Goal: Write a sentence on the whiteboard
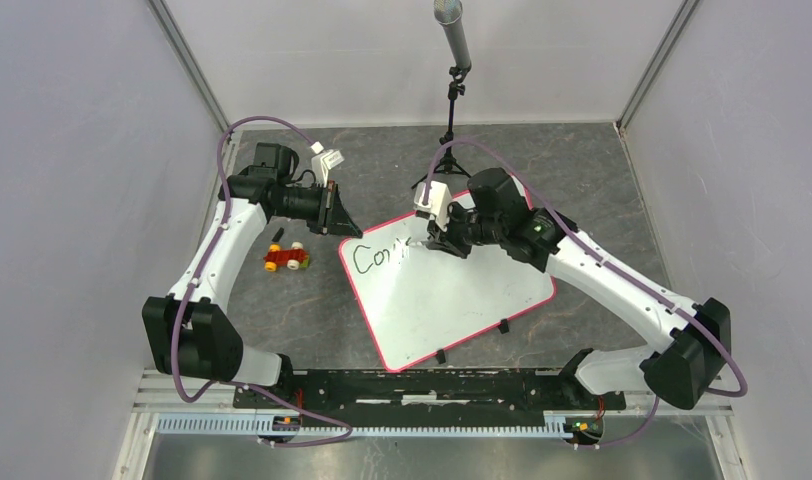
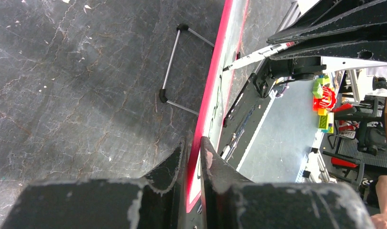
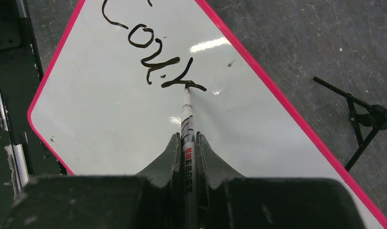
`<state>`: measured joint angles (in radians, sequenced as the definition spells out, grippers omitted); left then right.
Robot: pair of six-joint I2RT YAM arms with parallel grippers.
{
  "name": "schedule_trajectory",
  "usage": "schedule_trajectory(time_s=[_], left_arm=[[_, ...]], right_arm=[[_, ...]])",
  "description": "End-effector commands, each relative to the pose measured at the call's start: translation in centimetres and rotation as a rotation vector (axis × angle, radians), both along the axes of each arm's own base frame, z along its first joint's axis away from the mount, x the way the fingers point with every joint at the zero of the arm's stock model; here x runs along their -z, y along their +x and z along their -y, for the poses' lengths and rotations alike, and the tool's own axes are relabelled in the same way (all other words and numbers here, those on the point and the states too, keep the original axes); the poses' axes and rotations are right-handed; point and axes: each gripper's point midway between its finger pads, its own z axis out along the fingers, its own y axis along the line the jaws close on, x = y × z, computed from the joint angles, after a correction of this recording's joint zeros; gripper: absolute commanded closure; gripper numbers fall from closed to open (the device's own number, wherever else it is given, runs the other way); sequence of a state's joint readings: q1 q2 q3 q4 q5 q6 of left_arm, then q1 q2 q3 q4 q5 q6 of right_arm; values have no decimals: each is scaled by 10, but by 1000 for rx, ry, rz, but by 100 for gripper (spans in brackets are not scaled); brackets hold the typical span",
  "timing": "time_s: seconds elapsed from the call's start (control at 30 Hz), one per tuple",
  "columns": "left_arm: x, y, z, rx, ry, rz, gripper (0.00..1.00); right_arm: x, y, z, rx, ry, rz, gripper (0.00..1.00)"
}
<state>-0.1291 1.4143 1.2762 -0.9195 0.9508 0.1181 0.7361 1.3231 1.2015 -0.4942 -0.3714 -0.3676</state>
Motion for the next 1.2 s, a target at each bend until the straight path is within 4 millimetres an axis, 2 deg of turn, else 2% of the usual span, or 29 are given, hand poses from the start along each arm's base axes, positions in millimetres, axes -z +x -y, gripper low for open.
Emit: schedule_trajectory(time_s=[0.0, 0.27, 0.53, 0.7, 1.0, 1.17], left_arm=[[-4, -2, 5, 35, -4, 25, 98], [-3, -1, 5, 33, -3, 20, 98], [-4, -1, 6, 34, -4, 19, 98], [-3, -1, 5, 32, -2, 18, 98], [-3, 0, 5, 32, 1, 19, 98], [-3, 0, 5, 32, -1, 17, 98]], right_arm=[[12, -6, 6, -3, -21, -11, 100], [16, -7, 15, 7, -49, 8, 100], [-8, 14, 16, 52, -10, 44, 100], [-13, 20, 12, 55, 0, 53, 100], [-12, 21, 10, 52, 2, 47, 100], [1, 10, 16, 44, -13, 14, 100]])
